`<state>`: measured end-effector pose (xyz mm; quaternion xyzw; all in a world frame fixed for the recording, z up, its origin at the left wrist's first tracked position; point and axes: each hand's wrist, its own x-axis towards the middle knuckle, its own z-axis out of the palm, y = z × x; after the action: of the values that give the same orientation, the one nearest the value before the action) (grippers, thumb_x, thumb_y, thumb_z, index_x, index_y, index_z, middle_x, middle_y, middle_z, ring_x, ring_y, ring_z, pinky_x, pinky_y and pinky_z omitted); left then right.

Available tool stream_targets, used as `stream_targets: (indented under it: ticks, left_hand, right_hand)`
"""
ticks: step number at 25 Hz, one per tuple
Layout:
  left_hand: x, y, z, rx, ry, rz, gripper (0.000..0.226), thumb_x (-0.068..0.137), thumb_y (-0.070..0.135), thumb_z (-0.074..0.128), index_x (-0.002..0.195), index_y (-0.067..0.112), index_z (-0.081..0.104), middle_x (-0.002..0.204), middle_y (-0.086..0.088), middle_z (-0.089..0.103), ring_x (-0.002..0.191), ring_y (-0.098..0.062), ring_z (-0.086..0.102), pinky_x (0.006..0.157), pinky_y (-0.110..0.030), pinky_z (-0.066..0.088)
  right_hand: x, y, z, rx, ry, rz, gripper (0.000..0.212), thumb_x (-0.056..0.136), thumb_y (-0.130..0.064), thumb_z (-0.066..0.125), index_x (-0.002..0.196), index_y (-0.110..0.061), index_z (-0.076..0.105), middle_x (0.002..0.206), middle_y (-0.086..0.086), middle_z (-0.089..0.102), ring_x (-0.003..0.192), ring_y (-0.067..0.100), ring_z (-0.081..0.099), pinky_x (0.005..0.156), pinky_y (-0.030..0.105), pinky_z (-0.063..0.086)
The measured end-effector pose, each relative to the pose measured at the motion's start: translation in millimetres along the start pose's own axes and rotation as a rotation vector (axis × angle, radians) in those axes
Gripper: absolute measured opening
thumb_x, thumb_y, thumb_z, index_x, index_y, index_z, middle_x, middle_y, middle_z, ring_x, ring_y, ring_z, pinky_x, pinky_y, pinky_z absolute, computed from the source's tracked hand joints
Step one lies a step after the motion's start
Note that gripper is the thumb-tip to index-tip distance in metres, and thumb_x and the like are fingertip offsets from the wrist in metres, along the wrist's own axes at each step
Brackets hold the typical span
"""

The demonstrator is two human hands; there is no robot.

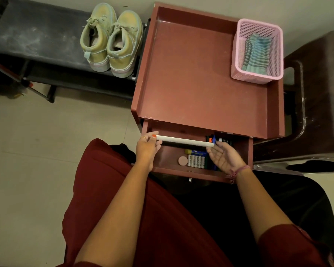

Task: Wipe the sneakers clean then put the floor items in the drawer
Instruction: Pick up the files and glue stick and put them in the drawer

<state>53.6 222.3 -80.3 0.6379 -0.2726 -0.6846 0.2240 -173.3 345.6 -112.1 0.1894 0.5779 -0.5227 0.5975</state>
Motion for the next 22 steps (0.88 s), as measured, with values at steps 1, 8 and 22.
stream_targets:
  ticks: [1,8,22]
  left_hand:
    - [-1,1,1,-0.004,-0.014,-0.004,0.023,0.102,0.011,0.043,0.117,0.010,0.061,0.118,-0.009,0.060,0.102,-0.013,0.063,0.092,-0.024,0.050]
    - [2,6,2,0.033,0.060,0.038,0.030,0.096,0.007,0.052,0.120,0.020,0.062,0.125,0.000,0.059,0.112,-0.013,0.058,0.100,-0.030,0.047]
    - [2,20,-4,-0.178,0.218,0.042,0.020,0.095,0.007,0.053,0.093,0.023,0.065,0.109,-0.001,0.066,0.090,-0.009,0.061,0.072,-0.020,0.051]
  right_hand:
    - [1,-2,1,-0.023,0.015,-0.021,0.014,0.093,-0.015,0.054,0.096,-0.004,0.063,0.072,0.009,0.072,0.062,0.012,0.070,0.054,0.018,0.056]
    - [29,-22,5,-0.301,0.221,-0.245,0.007,0.087,0.002,0.061,0.094,0.002,0.062,0.096,0.013,0.065,0.073,0.015,0.068,0.058,0.015,0.056]
    - [69,-11,39,-1.174,0.357,-0.111,0.039,0.095,-0.023,0.052,0.127,-0.001,0.054,0.127,0.020,0.058,0.109,0.036,0.060,0.048,0.020,0.038]
